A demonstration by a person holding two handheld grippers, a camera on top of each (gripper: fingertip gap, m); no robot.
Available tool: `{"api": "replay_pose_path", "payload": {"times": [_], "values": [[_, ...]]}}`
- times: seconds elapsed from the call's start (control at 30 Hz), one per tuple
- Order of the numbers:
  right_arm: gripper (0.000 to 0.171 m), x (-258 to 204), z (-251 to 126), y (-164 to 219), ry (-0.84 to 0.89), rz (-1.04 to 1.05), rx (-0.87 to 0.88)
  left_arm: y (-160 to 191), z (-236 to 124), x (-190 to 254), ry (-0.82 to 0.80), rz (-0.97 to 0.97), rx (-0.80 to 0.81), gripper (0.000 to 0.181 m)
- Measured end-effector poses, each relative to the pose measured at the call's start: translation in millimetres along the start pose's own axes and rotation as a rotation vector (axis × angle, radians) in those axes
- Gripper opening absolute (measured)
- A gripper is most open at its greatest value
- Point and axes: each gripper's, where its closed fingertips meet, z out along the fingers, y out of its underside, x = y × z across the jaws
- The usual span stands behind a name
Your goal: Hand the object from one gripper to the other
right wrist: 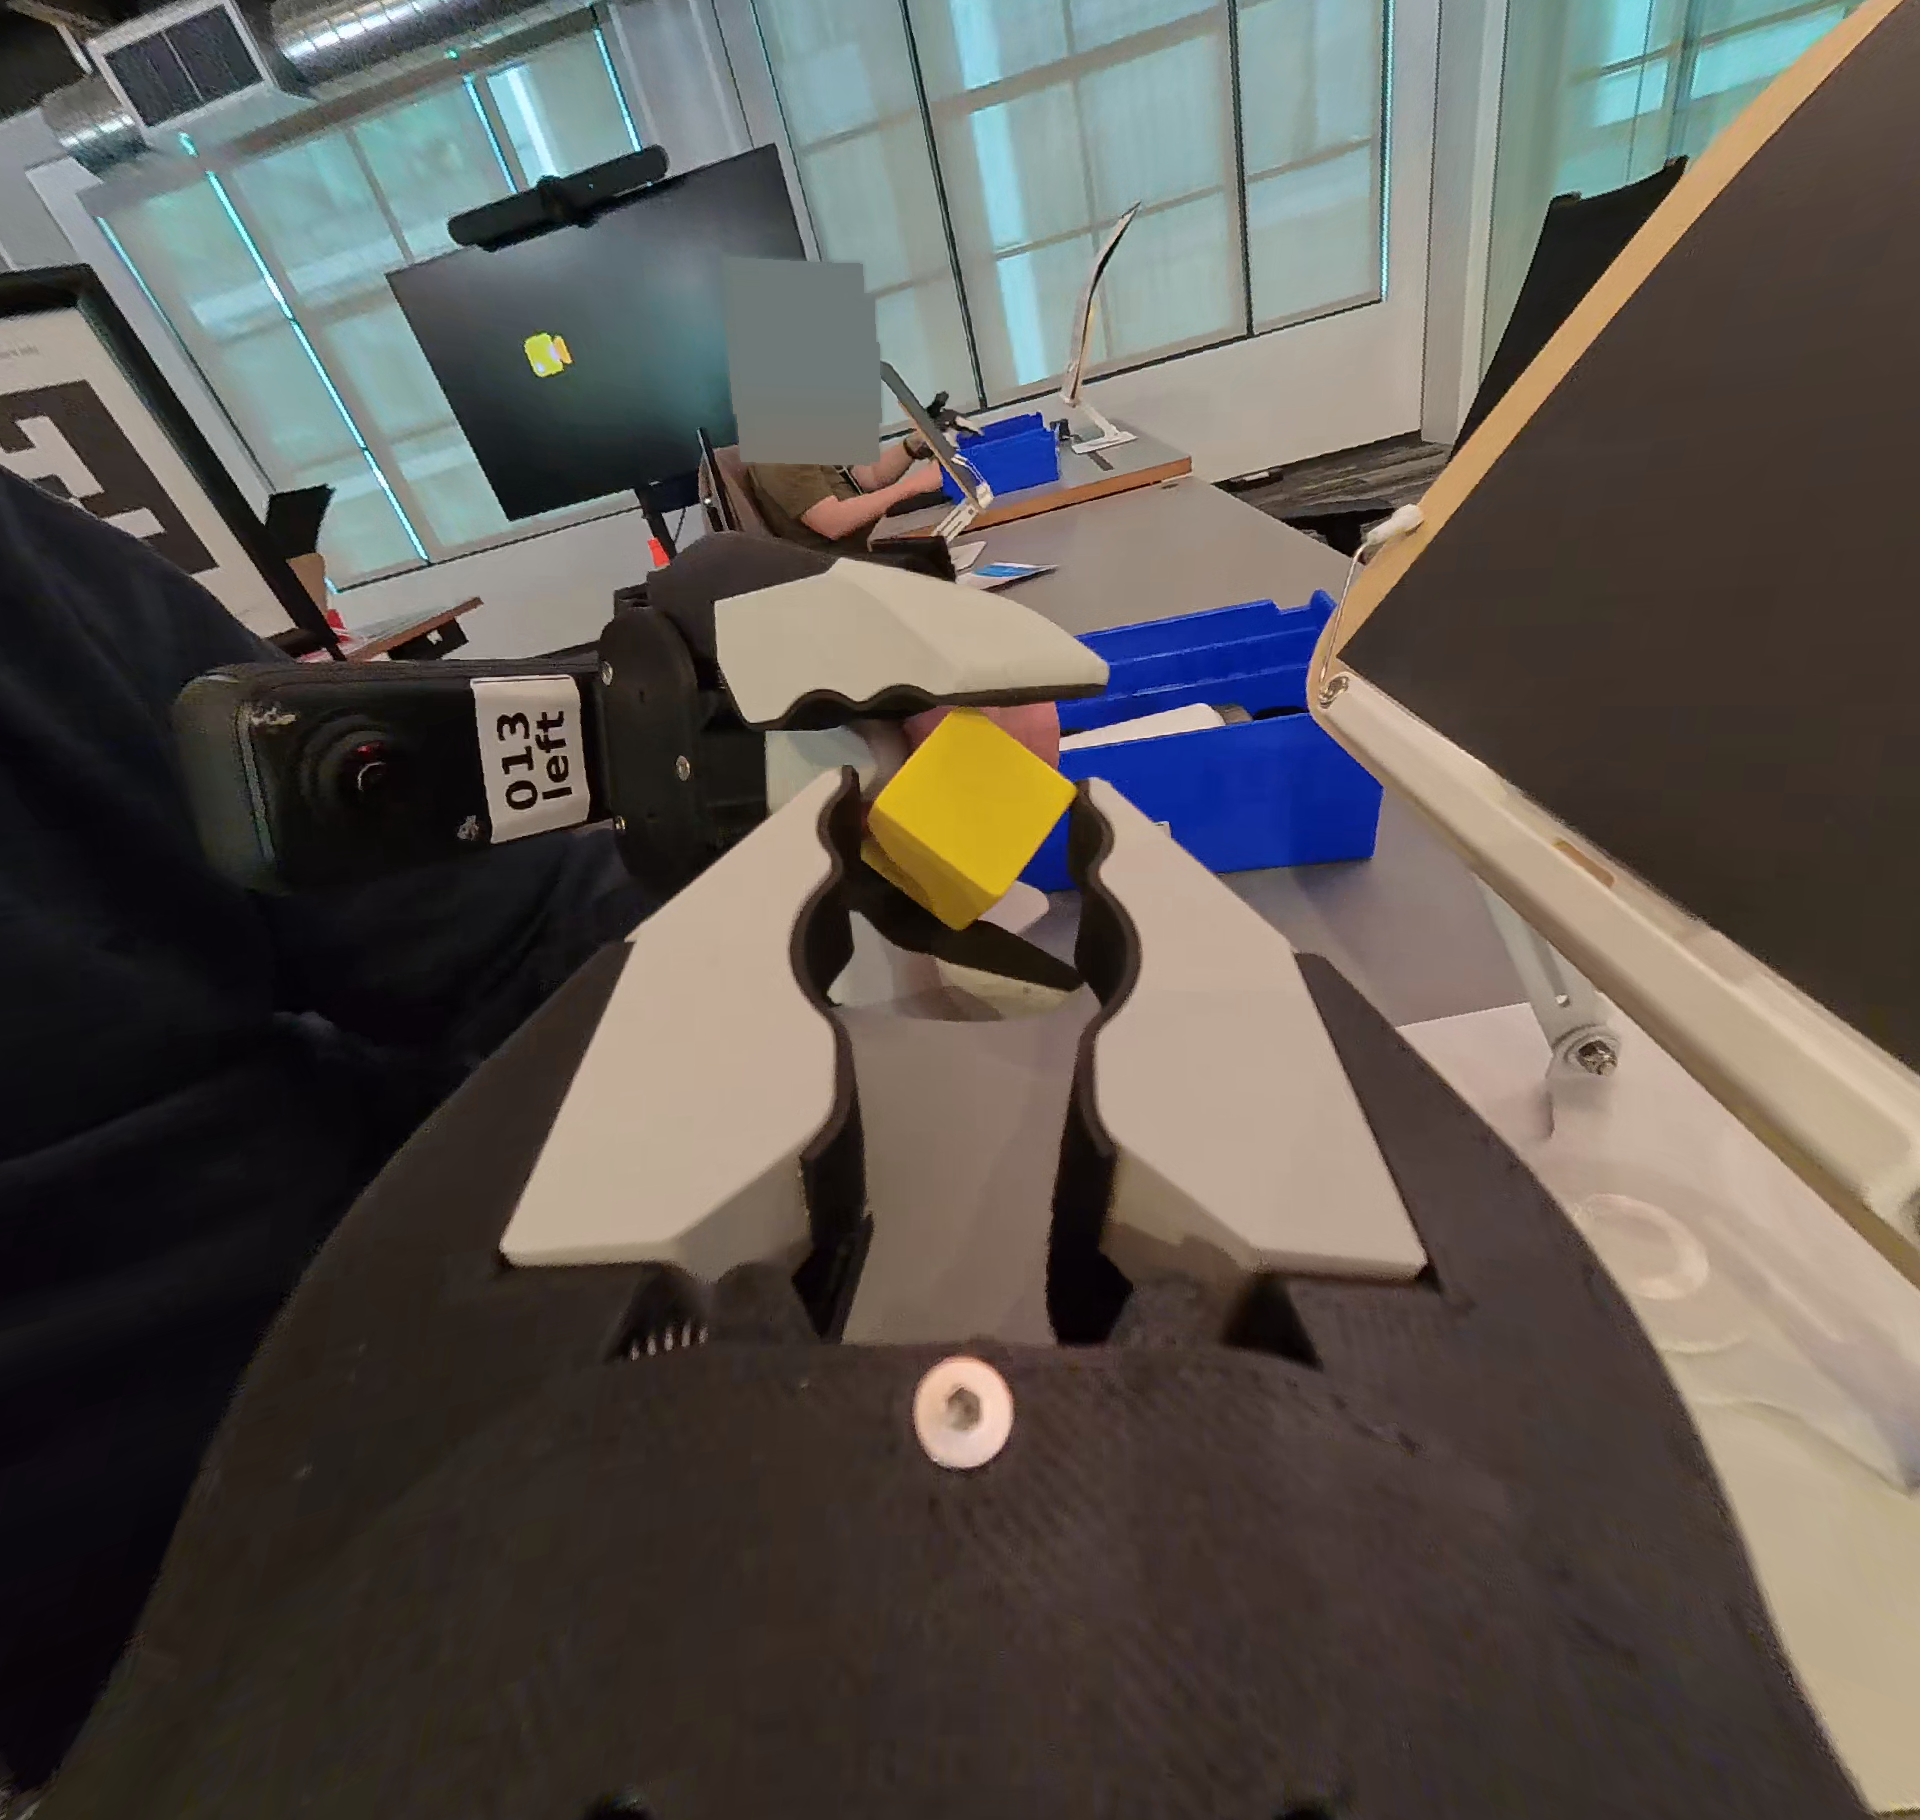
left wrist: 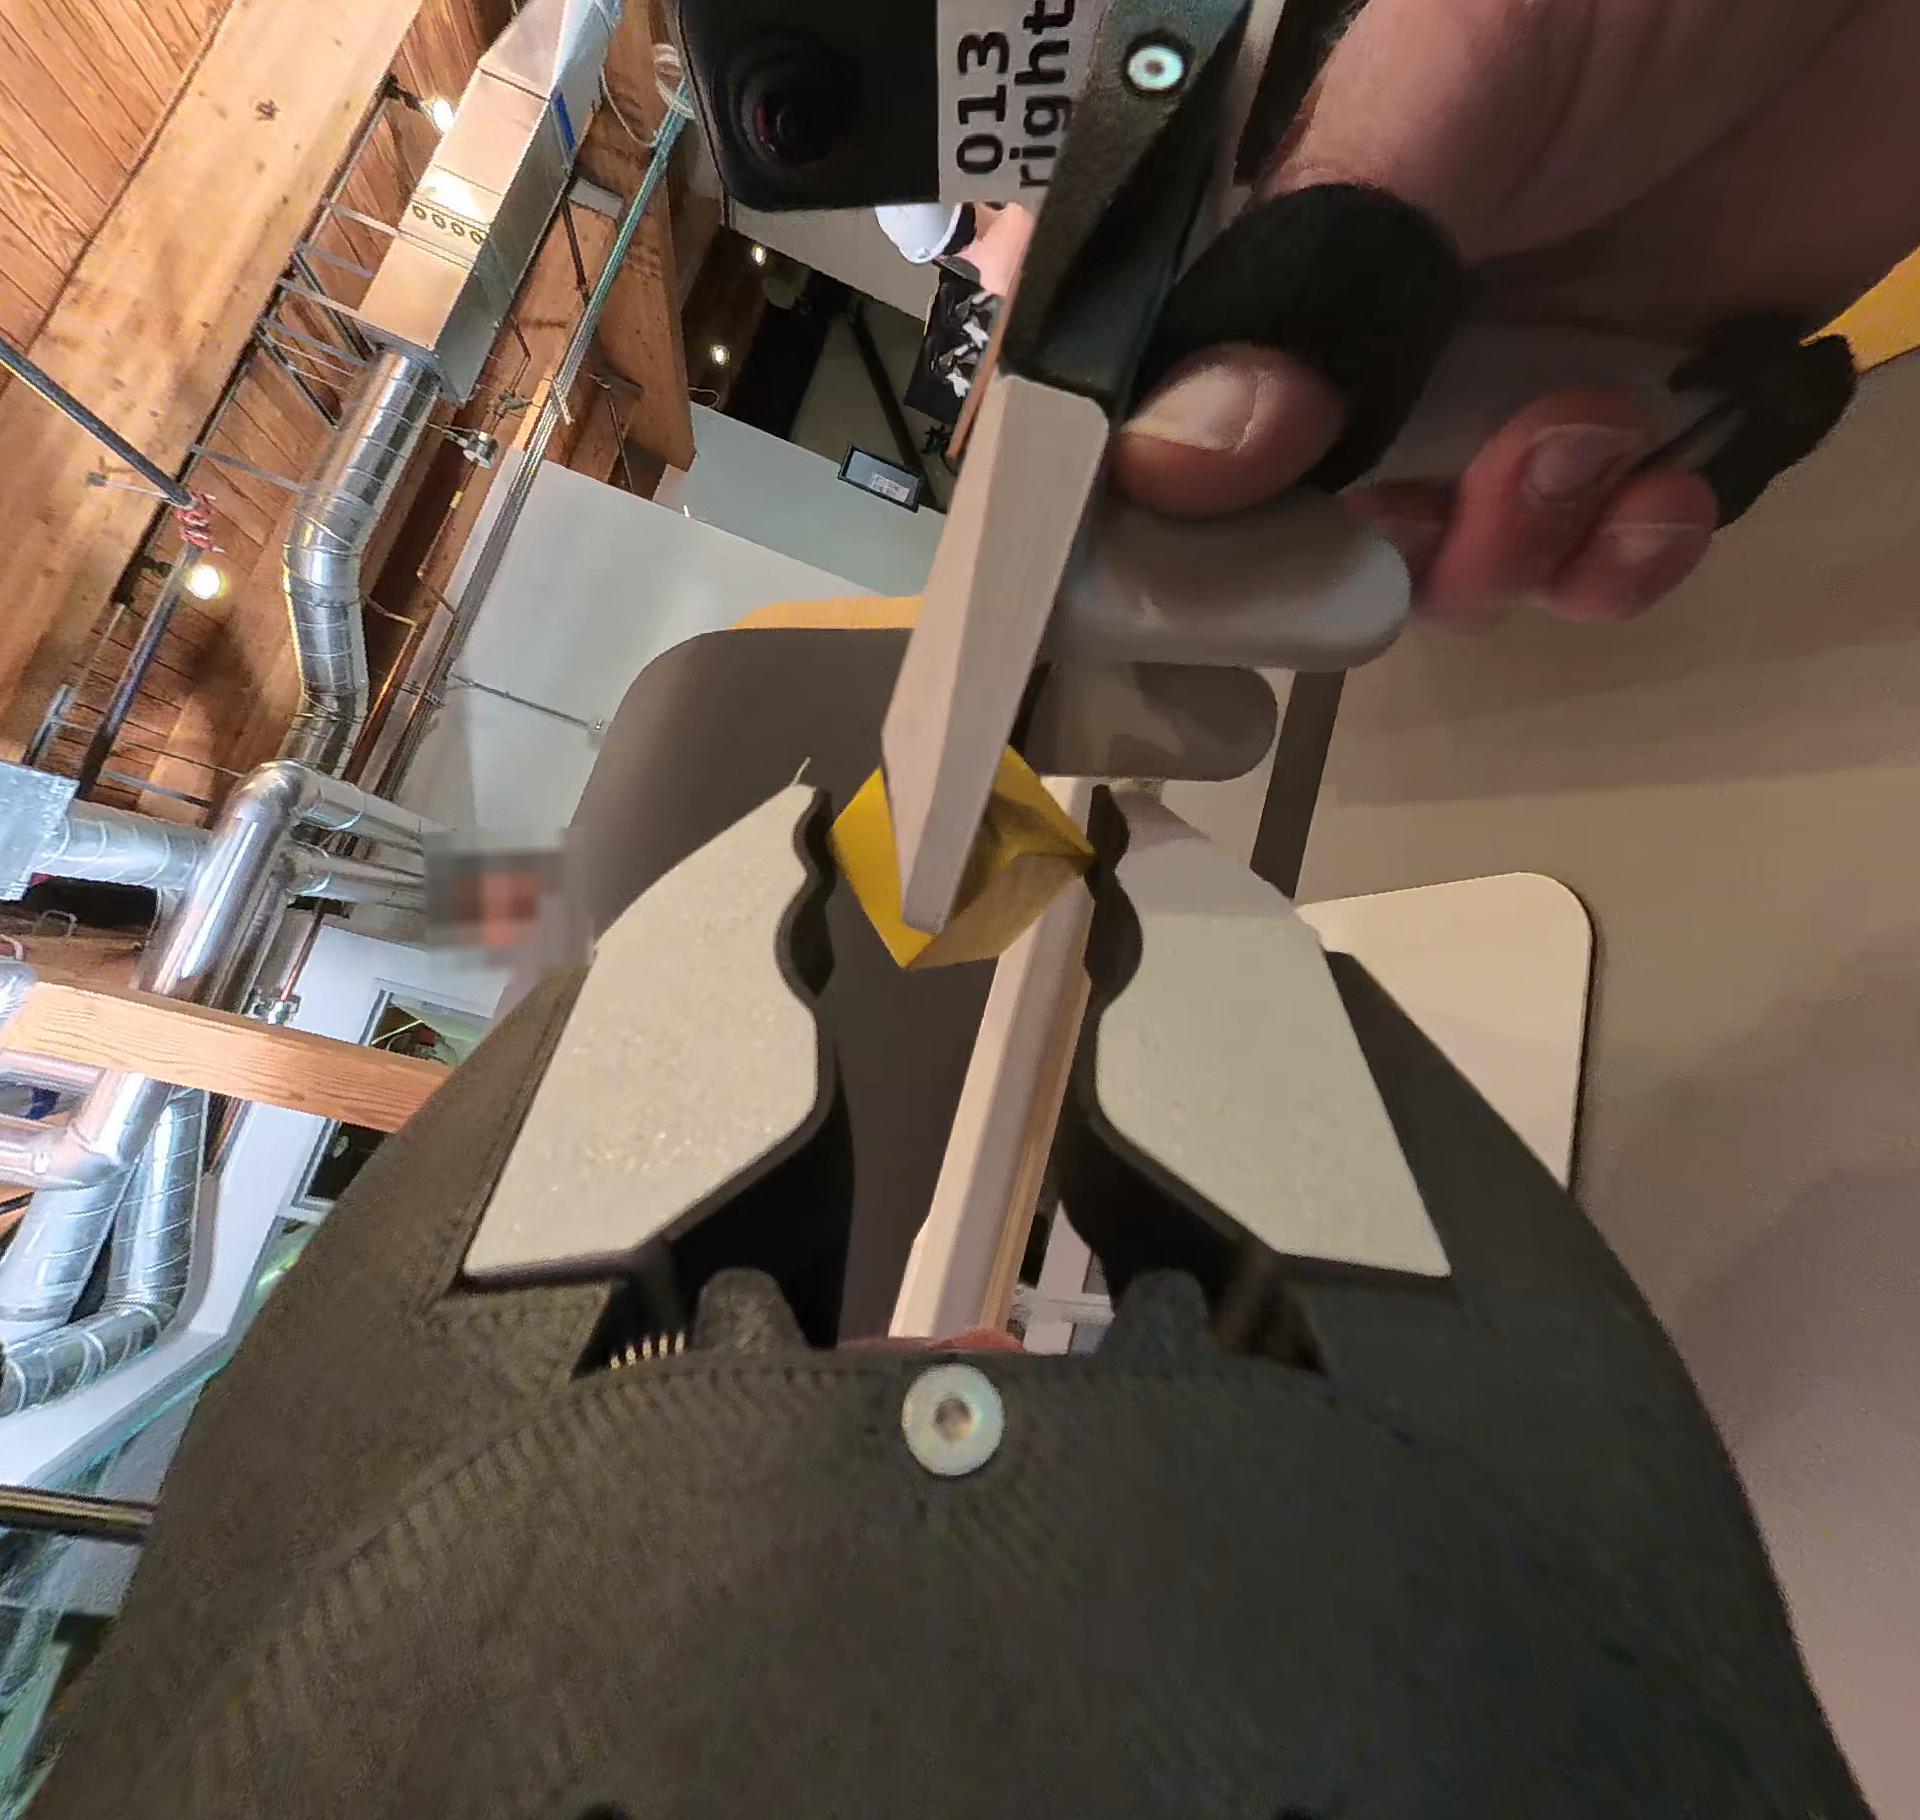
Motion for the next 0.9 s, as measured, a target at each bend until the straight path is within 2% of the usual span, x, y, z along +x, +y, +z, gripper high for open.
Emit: {"api": "replay_pose_path", "payload": {"times": [0.2, 0.3, 0.37, 0.43, 0.53, 0.67, 0.9], "values": [[0.038, -0.2, -0.3, 0.5, 0.013, -0.033, -0.013, -1.2, 0.6, 0.4, 0.000, -0.011, 0.008, 0.046], [0.052, 4.3, 1.2, 4.2, 0.066, -0.096, -0.051, -3.9, -0.5, 0.5, 0.016, -0.051, 0.033, 0.046], [0.051, 4.1, 2.3, 7.9, 0.074, -0.134, -0.078, -3.7, -0.9, -0.9, 0.018, -0.060, 0.034, 0.046], [0.042, 2.2, 3.7, 7.0, 0.071, -0.151, -0.074, -2.7, -0.9, -1.3, 0.021, -0.072, 0.031, 0.046], [0.052, 3.2, 3.1, 2.9, 0.079, -0.142, -0.052, -4.0, -1.8, 1.0, 0.040, -0.079, 0.044, 0.046], [0.043, 1.5, 2.6, 4.5, 0.082, -0.167, -0.074, -2.3, -0.7, 2.4, 0.047, -0.081, 0.033, 0.046], [0.041, 4.0, 3.1, 6.2, 0.111, -0.185, -0.097, 0.1, 0.5, 3.6, 0.051, -0.087, 0.020, 0.046]]}}
